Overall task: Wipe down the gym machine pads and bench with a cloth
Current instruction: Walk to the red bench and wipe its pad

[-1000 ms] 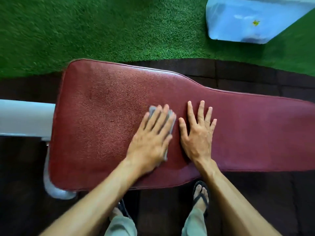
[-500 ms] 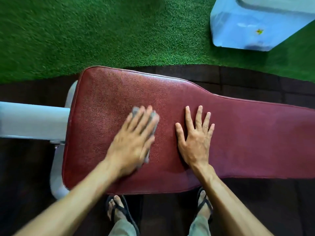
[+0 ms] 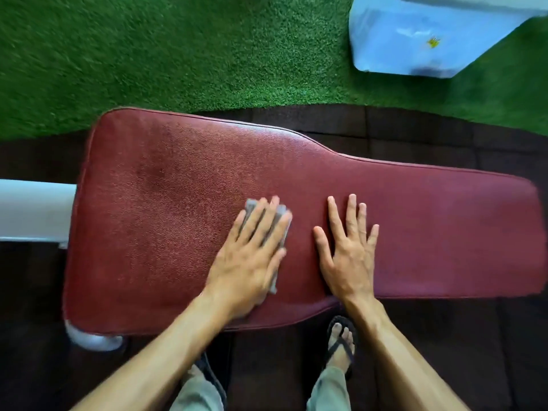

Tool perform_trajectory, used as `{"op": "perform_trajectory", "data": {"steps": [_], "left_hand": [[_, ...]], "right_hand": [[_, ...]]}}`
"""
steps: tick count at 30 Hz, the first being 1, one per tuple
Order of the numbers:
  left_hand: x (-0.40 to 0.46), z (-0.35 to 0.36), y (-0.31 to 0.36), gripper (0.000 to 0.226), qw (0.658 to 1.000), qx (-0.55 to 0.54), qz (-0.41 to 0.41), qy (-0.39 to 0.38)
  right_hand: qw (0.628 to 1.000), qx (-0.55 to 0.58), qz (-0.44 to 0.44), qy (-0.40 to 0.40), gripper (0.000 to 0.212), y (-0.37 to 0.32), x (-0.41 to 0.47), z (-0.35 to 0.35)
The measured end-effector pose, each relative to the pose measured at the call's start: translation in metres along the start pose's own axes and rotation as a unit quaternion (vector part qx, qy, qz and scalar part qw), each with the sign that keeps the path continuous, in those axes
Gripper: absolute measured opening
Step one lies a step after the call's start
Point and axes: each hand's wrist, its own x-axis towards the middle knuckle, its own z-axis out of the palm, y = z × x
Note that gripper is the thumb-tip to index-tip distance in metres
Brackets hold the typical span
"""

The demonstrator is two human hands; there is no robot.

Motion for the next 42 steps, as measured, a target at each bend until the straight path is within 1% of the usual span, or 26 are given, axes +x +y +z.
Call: {"op": "perform_trajectory", "data": {"steps": [1,2,3,4,6,7,8,9,11,13,15,17,18,20,21,22,23,25,26,28,30,33,35,37,39,42], "left_hand": [[-0.027,-0.002,-0.004,0.059,0.999,0.005,0.020,-0.028],[-0.043,-0.004,-0.017,0.058,0.999,0.019,0.021,-0.034],[-0.044,-0.004,-0.034,0.058,0.999,0.035,0.001,-0.022],[-0.032,-0.002,-0.049,0.059,0.998,0.042,-0.038,-0.003],[0.021,-0.005,-0.057,0.061,0.986,0.025,-0.164,0.027],[0.056,-0.006,-0.045,0.062,0.975,-0.008,-0.214,0.055],[0.086,-0.004,-0.025,0.062,0.970,-0.031,-0.232,0.063],[0.110,-0.001,0.001,0.062,0.973,-0.040,-0.217,0.059],[0.122,0.009,0.059,0.061,0.991,-0.026,-0.124,0.041],[0.090,0.019,0.095,0.060,0.999,-0.006,-0.043,0.001],[0.047,0.019,0.097,0.060,1.000,0.002,-0.013,-0.018],[0.023,0.018,0.070,0.061,0.999,0.038,-0.035,-0.014],[0.026,0.017,0.055,0.062,0.996,0.043,-0.076,-0.006],[0.063,0.015,0.040,0.063,0.983,0.034,-0.180,0.016],[0.091,0.015,0.048,0.063,0.975,0.019,-0.219,0.040],[0.121,0.017,0.064,0.062,0.971,0.004,-0.234,0.054],[0.147,0.021,0.087,0.062,0.973,-0.010,-0.223,0.058],[0.172,0.034,0.143,0.062,0.987,-0.023,-0.152,0.053],[0.166,0.041,0.168,0.062,0.993,-0.020,-0.107,0.040],[0.127,0.046,0.196,0.060,0.998,-0.021,-0.051,0.008],[0.082,0.042,0.190,0.060,0.999,-0.017,-0.027,-0.020],[0.070,0.038,0.149,0.060,0.998,0.023,-0.065,-0.014],[0.112,0.038,0.138,0.061,0.991,0.026,-0.135,-0.004],[0.164,0.039,0.155,0.062,0.981,-0.013,-0.192,0.015],[0.194,0.046,0.189,0.063,0.979,-0.043,-0.197,0.025],[0.175,0.056,0.244,0.063,0.987,-0.092,-0.130,-0.006]], "right_hand": [[1.000,-0.003,0.003,-0.006,0.064,0.013,-0.002,-0.003],[1.000,-0.006,0.003,-0.013,0.064,0.025,-0.004,-0.007],[1.000,-0.009,0.002,-0.019,0.064,0.035,-0.006,-0.010],[1.000,-0.012,-0.001,-0.022,0.064,0.044,-0.006,-0.012],[0.999,-0.015,-0.013,-0.028,0.064,0.057,-0.007,-0.015],[0.999,-0.013,-0.017,-0.029,0.064,0.061,-0.007,-0.015],[0.999,-0.007,-0.014,-0.028,0.064,0.065,-0.006,-0.016],[1.000,0.002,-0.009,-0.027,0.064,0.069,-0.004,-0.017],[1.000,0.007,-0.005,-0.027,0.064,0.080,0.000,-0.020],[0.999,0.000,-0.011,-0.031,0.065,0.098,0.008,-0.027],[0.999,-0.004,-0.003,-0.034,0.066,0.124,0.014,-0.035],[0.999,-0.024,-0.021,-0.044,0.065,0.147,0.017,-0.043],[0.998,-0.035,-0.036,-0.047,0.065,0.159,0.020,-0.045],[0.997,-0.044,-0.051,-0.048,0.065,0.175,0.024,-0.049],[0.997,-0.044,-0.050,-0.046,0.066,0.181,0.027,-0.051],[0.997,-0.043,-0.049,-0.043,0.066,0.184,0.029,-0.051],[0.997,-0.043,-0.050,-0.039,0.066,0.187,0.031,-0.051],[0.997,-0.042,-0.057,-0.033,0.065,0.191,0.033,-0.049],[0.997,-0.039,-0.059,-0.028,0.064,0.193,0.033,-0.048],[0.998,-0.029,-0.044,-0.018,0.063,0.202,0.035,-0.050],[0.999,-0.024,-0.021,-0.013,0.064,0.218,0.036,-0.054],[0.999,-0.031,-0.017,-0.018,0.065,0.242,0.036,-0.061],[0.999,-0.029,-0.017,-0.018,0.067,0.252,0.036,-0.063],[1.000,-0.018,-0.001,-0.016,0.068,0.255,0.038,-0.063],[1.000,-0.012,0.006,-0.017,0.068,0.257,0.038,-0.063],[1.000,0.023,0.000,-0.012,0.066,0.259,0.038,-0.063]]}}
